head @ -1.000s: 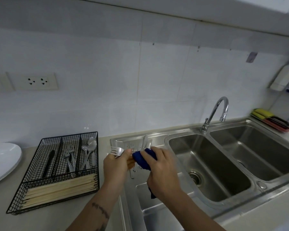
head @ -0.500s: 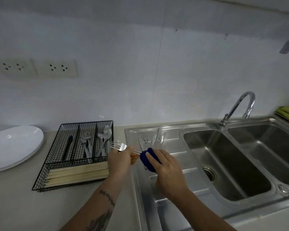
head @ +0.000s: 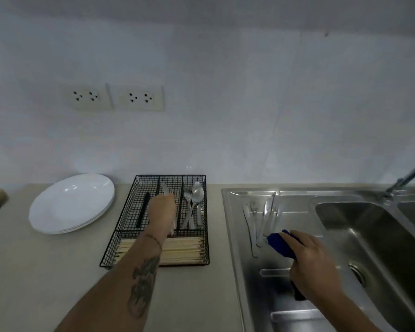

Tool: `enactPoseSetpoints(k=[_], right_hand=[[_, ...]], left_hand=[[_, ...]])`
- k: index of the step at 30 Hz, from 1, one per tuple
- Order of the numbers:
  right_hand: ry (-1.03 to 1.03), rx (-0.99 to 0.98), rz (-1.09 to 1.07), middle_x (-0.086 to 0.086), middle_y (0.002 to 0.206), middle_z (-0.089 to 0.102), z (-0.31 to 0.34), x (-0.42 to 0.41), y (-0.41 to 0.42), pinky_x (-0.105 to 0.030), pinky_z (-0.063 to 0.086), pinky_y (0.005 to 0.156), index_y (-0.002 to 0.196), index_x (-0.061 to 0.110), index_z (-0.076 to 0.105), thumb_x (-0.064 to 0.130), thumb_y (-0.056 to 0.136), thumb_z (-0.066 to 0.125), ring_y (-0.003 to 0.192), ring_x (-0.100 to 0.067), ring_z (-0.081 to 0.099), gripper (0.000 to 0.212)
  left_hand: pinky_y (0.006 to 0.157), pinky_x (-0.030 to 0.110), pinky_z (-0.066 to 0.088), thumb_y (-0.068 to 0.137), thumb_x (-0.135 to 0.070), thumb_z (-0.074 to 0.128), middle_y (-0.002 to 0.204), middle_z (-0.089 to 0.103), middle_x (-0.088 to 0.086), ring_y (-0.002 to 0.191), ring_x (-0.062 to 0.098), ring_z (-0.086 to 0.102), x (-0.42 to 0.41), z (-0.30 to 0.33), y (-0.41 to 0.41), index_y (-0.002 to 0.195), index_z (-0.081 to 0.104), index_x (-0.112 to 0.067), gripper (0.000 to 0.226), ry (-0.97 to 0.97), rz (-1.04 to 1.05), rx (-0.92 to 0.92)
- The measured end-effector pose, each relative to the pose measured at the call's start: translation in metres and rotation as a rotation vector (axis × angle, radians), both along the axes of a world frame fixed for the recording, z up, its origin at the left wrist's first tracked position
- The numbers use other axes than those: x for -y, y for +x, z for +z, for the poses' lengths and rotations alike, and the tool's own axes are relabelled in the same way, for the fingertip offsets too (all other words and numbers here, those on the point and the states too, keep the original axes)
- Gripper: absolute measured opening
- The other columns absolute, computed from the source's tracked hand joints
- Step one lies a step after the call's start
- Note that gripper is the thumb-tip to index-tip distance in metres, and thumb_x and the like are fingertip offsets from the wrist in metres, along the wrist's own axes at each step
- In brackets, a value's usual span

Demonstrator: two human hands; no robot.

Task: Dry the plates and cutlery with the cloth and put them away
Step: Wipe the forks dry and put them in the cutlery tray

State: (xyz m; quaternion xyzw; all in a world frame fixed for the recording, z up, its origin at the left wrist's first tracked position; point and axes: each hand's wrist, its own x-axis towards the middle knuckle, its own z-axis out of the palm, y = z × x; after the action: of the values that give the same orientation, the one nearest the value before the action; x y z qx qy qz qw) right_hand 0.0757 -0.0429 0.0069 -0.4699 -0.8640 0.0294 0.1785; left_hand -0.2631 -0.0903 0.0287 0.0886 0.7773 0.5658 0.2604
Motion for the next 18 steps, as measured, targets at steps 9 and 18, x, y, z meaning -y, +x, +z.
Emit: enactPoseSetpoints(k=[9,18], right_hand=[[-0.081,-0.045,-0.039,-0.005,0.112,0.067,0.003,0.001,0.003,-0.037,0.054,0.082,0.118,0.011,0.066,-0.007,0.058,0.08,0.098,-0.024,0.061,0.064],[-0.08,-0.061,-0.076,-0.003,0.104,0.069,0.007,-0.014,0.027,-0.033,0.051,0.077,0.111,0.011,0.07,-0.013,0.05,0.076,0.091,-0.025,0.063,0.066]], left_hand=[[0.052,0.028,0.035,0.09,-0.002,0.048,0.068,0.051,0.011,0.061,0.025,0.048,-0.027,-0.025,-0.023,0.073,0.051,-0.002,0.018,-0.357,-0.432,-0.363],[0.074,0.039,0.052,0.075,0.0,0.063,0.096,0.063,0.011,0.088,0.03,0.06,-0.043,-0.042,0.039,0.096,0.071,-0.007,0.023,-0.2,-0.416,-0.873]])
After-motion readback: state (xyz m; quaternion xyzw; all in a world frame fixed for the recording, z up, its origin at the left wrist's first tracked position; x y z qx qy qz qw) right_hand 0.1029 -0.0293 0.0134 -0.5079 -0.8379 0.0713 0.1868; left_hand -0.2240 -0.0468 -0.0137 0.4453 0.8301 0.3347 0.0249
